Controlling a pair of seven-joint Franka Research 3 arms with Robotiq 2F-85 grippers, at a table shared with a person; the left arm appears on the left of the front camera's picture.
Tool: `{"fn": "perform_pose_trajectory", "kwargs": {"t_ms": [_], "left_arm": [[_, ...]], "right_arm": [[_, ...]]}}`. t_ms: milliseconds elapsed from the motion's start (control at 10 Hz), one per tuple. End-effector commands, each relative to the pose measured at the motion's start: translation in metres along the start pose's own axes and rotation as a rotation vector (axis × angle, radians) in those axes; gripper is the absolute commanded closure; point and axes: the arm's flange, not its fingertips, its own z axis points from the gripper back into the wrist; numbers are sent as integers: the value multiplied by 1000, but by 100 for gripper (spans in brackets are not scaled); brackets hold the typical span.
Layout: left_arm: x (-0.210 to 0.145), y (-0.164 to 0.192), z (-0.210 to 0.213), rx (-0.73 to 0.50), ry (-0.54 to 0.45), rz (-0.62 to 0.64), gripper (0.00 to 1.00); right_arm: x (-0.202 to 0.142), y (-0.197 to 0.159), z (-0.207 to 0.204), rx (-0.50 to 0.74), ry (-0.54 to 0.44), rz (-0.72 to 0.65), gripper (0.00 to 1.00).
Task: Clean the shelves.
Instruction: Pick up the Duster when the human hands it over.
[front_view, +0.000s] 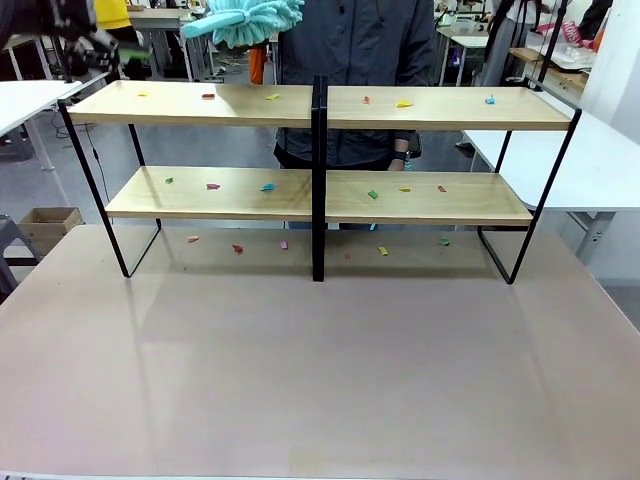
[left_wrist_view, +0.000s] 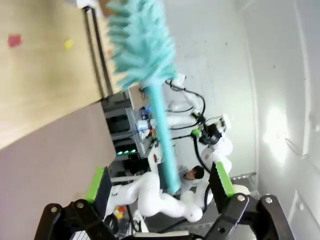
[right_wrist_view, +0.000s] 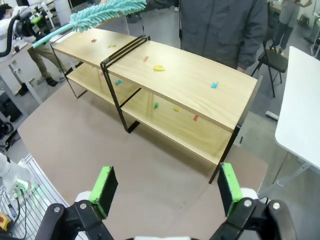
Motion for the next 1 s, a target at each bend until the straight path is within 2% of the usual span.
{"fn": "perform_pose_trajectory", "kwargs": {"t_ms": [0, 400, 600, 900], "left_arm": [[19, -12, -1, -56, -71, 34, 0], [10, -5, -56, -12, 88, 51, 0], [10, 2, -78, -7, 125, 42, 0], [13, 5, -81, 0, 122, 45, 0]], "right_arm": [[1, 1, 0, 6, -7, 1, 0], [1, 1, 0, 6, -7, 1, 0], [1, 1, 0, 6, -7, 1, 0], [1, 1, 0, 6, -7, 1, 0]]}}
